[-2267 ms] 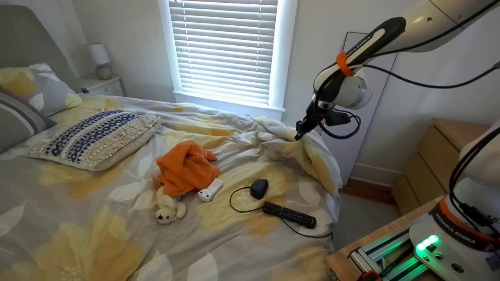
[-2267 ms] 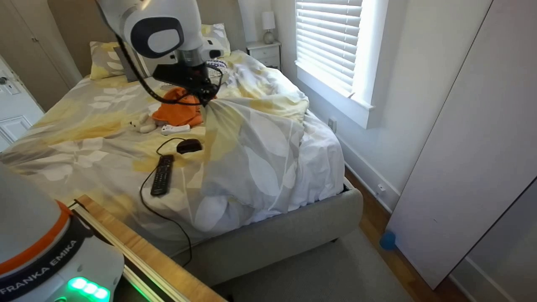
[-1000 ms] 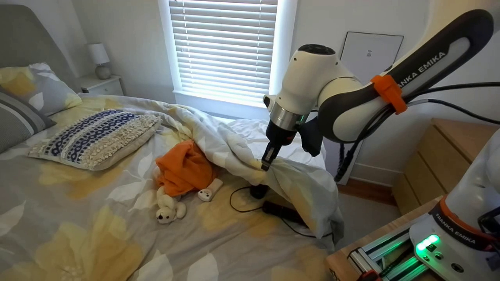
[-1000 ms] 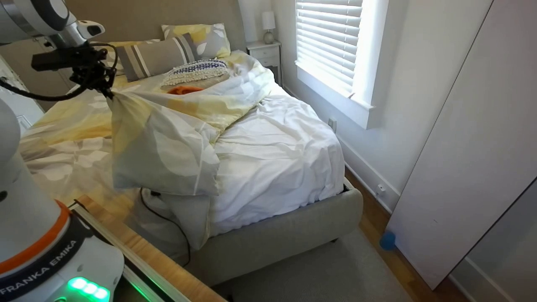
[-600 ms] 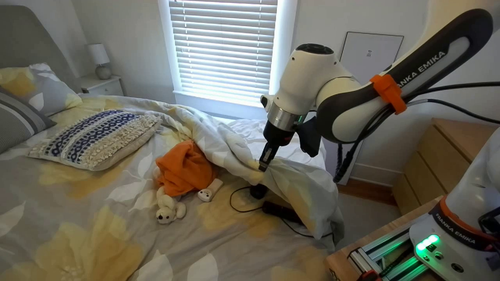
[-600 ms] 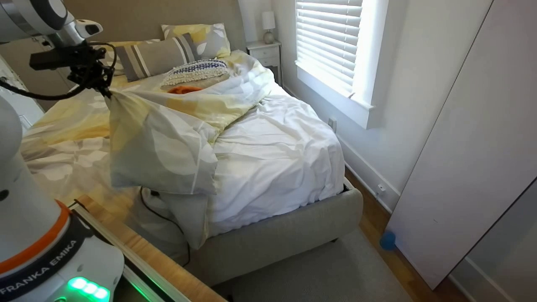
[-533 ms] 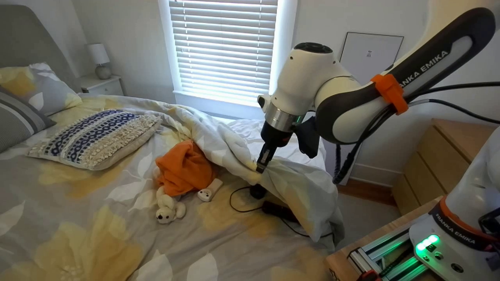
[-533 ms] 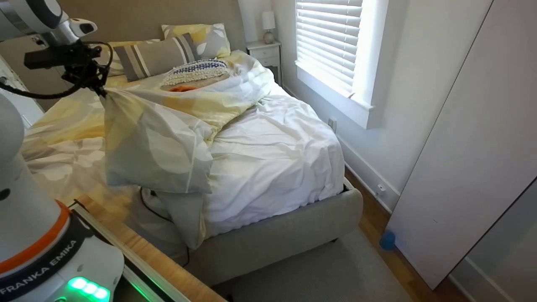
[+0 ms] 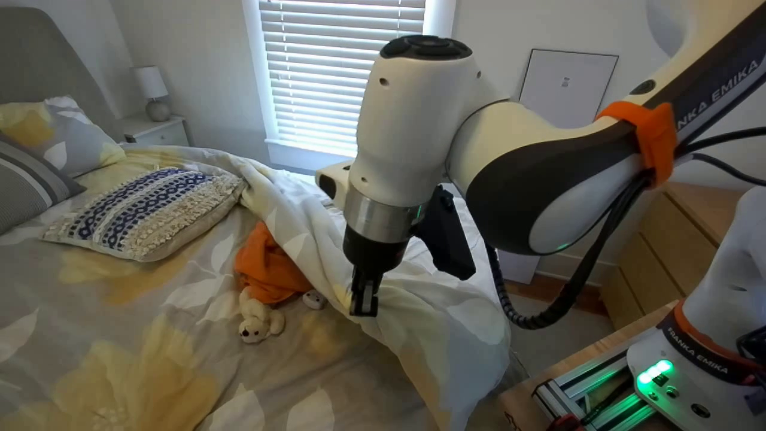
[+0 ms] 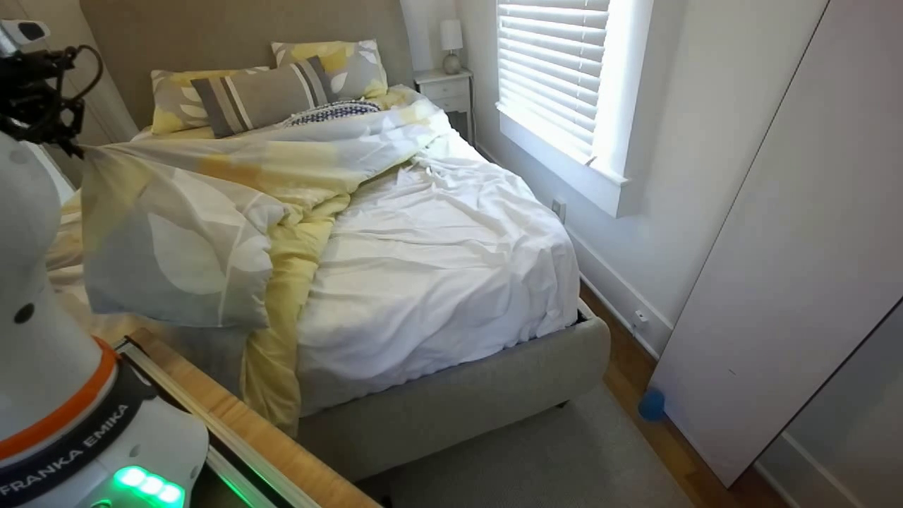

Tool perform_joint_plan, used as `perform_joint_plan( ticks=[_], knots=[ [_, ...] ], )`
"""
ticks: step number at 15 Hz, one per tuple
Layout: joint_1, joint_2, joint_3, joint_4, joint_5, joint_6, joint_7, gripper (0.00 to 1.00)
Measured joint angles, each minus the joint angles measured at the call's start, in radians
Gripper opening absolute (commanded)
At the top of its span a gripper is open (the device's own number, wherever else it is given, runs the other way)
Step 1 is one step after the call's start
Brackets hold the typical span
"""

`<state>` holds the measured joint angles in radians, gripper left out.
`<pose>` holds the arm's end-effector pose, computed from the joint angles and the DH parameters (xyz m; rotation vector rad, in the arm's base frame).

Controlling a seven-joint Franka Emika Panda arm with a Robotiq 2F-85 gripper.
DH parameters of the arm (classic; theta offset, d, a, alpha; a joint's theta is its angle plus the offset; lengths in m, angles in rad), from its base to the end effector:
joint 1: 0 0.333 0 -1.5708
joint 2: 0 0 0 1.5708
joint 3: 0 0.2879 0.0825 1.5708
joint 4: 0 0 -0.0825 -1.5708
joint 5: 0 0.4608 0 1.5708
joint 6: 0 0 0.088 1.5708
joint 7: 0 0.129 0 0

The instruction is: Pull the bottom-right corner of the sheet to the left

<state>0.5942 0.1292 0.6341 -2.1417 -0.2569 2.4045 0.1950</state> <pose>0.2152 0.5932 0.2739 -2.5622 -1.7523 -0.3064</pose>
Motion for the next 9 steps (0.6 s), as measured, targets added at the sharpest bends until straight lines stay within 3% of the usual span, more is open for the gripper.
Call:
perform_joint_plan(
  ticks=[5,9],
  knots=[
    [0.135,0.133,-0.009,0.176,-0.136,-0.089,0.000,0.01],
    [0.248,0.229,-0.065,0.296,-0.168,-0.149,-0.028,0.01]
  ],
)
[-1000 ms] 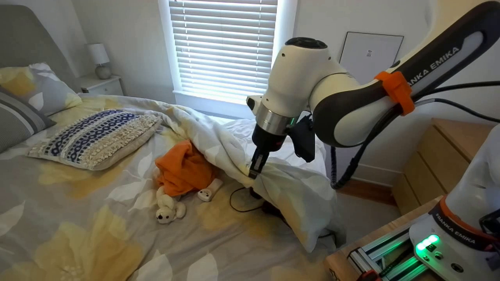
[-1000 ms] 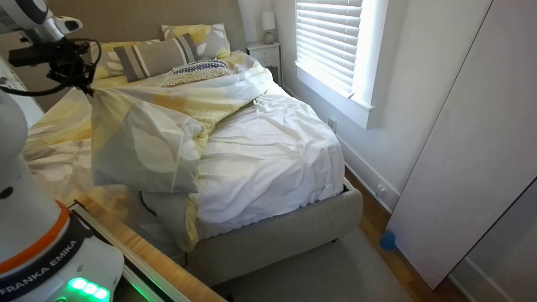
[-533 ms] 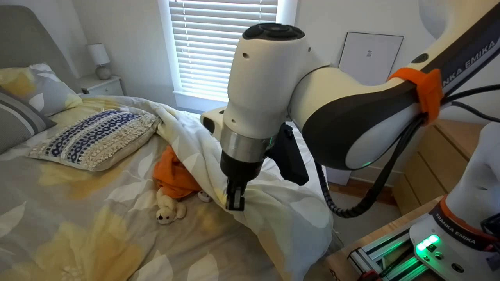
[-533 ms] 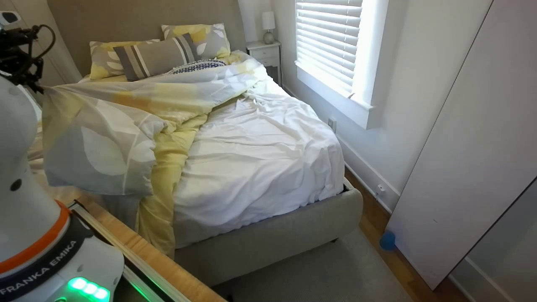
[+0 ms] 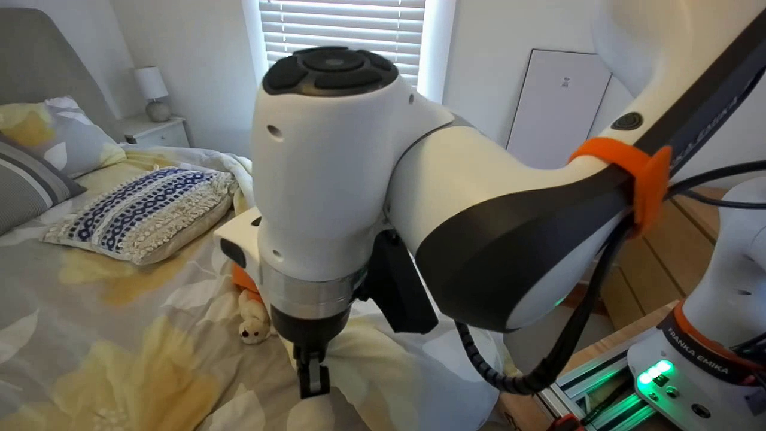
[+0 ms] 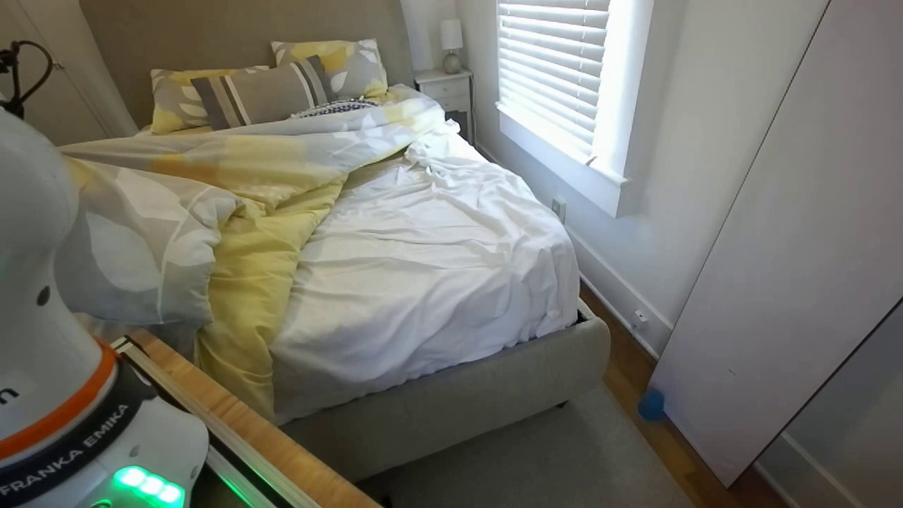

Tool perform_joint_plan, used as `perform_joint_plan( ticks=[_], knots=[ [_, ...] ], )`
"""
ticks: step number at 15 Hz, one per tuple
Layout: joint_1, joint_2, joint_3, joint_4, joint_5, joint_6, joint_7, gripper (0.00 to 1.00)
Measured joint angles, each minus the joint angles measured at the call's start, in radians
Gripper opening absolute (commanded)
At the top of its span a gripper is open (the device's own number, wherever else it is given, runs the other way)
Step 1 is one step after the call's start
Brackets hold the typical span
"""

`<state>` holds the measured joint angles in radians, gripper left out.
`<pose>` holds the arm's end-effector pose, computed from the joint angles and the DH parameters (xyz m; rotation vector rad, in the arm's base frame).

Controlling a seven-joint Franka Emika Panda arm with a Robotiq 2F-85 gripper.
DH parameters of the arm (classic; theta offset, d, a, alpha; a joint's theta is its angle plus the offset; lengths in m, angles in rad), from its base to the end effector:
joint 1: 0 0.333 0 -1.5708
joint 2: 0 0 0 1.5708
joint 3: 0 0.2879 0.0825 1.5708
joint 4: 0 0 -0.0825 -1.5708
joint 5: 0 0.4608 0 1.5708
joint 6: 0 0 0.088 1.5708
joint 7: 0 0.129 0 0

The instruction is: Pull the bottom-right corner of the sheet to the left

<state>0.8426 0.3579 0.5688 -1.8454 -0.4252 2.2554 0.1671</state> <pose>0.1396 0.6850 0.2810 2.3180 2.0647 0.3078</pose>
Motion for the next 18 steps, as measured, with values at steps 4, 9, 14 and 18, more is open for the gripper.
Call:
perform_joint_plan(
  ticks=[4,9,14,18],
  knots=[
    [0.092,0.065,-0.072,0.086,-0.001,-0.019,-0.072,0.01],
    [0.187,0.126,-0.138,0.184,-0.013,-0.019,-0.190,0.01],
    [0.231,0.185,-0.153,0.263,-0.013,-0.019,-0.363,0.01],
    [0.242,0.219,-0.156,0.303,-0.013,-0.019,-0.439,0.04]
  ],
)
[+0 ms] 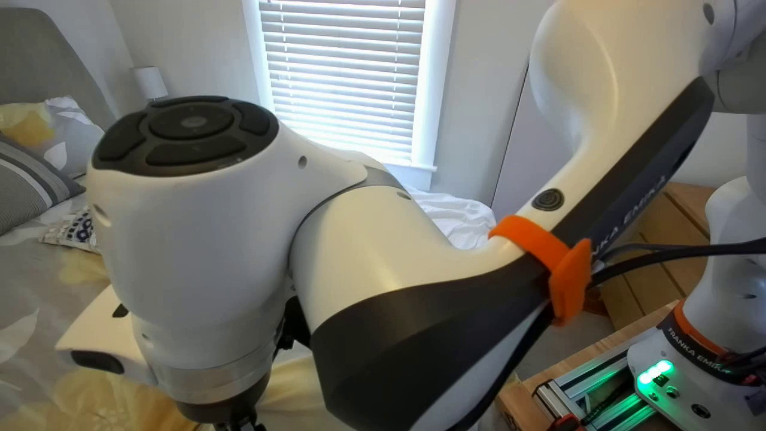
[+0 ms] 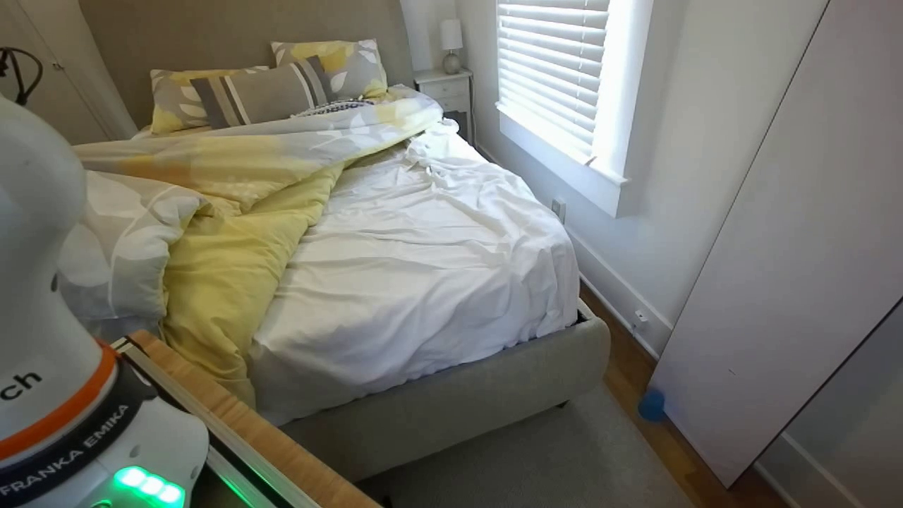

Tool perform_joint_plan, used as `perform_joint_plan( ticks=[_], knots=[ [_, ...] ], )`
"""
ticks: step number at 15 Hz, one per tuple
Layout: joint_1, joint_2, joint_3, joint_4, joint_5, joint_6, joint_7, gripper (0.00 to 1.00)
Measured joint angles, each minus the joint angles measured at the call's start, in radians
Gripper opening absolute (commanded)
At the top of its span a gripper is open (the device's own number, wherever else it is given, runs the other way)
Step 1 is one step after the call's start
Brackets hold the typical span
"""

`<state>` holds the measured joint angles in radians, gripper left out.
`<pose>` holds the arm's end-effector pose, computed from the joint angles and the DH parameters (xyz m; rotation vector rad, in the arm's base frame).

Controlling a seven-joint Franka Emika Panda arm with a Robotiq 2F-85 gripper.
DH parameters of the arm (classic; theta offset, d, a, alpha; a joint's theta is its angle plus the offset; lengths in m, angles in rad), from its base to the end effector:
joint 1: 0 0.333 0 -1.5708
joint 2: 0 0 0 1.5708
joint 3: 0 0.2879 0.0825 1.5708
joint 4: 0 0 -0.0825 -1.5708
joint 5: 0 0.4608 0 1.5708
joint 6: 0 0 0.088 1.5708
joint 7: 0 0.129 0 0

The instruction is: Pull the bottom-right corner of the sheet to the left

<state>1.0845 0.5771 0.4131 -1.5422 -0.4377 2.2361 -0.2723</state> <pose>0.1100 0.7622 0.2726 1.7602 2.5495 0.3559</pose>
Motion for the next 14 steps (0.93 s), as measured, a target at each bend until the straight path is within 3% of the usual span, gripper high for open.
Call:
perform_joint_plan(
  ticks=[9,14],
  knots=[
    [0.006,0.023,-0.027,0.026,0.000,-0.001,-0.048,0.01],
    [0.088,0.152,-0.044,0.218,-0.012,-0.085,-0.206,0.01]
  ],
)
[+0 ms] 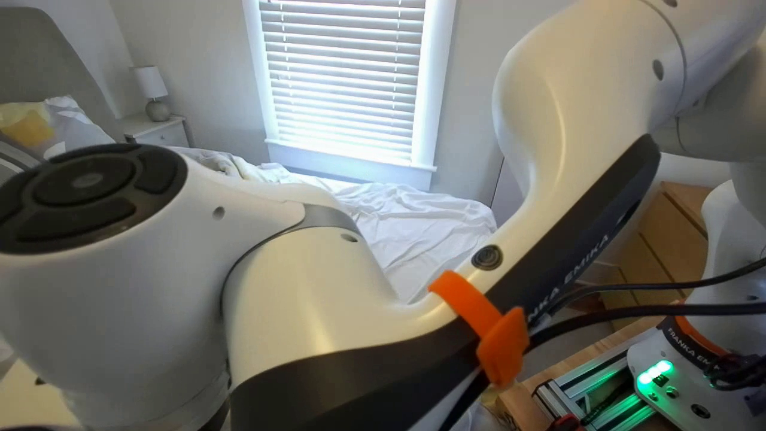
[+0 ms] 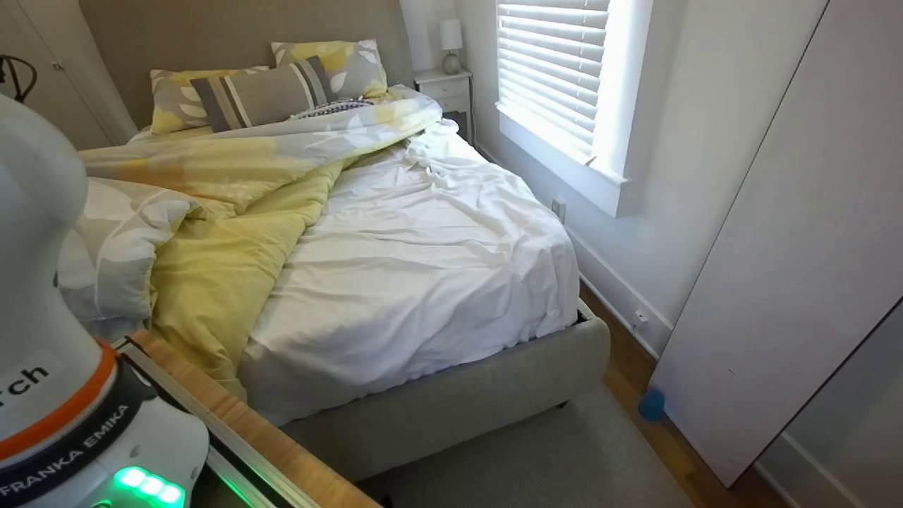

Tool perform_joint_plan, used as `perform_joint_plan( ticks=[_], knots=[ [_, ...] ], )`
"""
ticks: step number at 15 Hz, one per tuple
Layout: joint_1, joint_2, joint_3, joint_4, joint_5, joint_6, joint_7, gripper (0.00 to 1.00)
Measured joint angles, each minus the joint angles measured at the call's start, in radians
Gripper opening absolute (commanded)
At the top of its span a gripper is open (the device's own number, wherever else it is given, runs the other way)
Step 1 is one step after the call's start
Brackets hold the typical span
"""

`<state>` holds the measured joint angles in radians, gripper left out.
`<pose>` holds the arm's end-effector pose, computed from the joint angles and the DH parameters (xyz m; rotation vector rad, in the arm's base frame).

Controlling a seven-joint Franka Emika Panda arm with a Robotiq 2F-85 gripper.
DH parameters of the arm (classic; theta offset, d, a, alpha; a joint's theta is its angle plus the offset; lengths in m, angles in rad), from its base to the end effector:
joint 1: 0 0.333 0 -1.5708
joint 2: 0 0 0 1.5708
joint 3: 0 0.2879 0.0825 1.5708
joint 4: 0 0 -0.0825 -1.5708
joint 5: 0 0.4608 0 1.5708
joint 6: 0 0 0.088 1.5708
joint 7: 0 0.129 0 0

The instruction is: Pull the bottom-right corner of the sheet to the left

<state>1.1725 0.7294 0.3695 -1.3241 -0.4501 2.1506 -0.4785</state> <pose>0.1030 0.7989 0.2608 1.4770 2.6854 0.3178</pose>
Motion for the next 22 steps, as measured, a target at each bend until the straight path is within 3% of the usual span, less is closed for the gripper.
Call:
perform_joint_plan(
  ticks=[10,11,12,16,19,22],
  knots=[
    [0.141,0.221,-0.052,0.346,-0.004,-0.054,-0.341,0.01],
    [0.151,0.239,-0.054,0.376,0.000,-0.068,-0.370,0.29],
    [0.159,0.256,-0.055,0.404,0.004,-0.082,-0.396,0.29],
    [0.226,0.313,-0.022,0.538,0.163,-0.113,-0.446,0.58],
    [0.286,0.326,-0.027,0.619,0.237,-0.151,-0.359,0.81],
    [0.282,0.328,-0.065,0.637,0.234,-0.160,-0.237,0.99]
  ],
)
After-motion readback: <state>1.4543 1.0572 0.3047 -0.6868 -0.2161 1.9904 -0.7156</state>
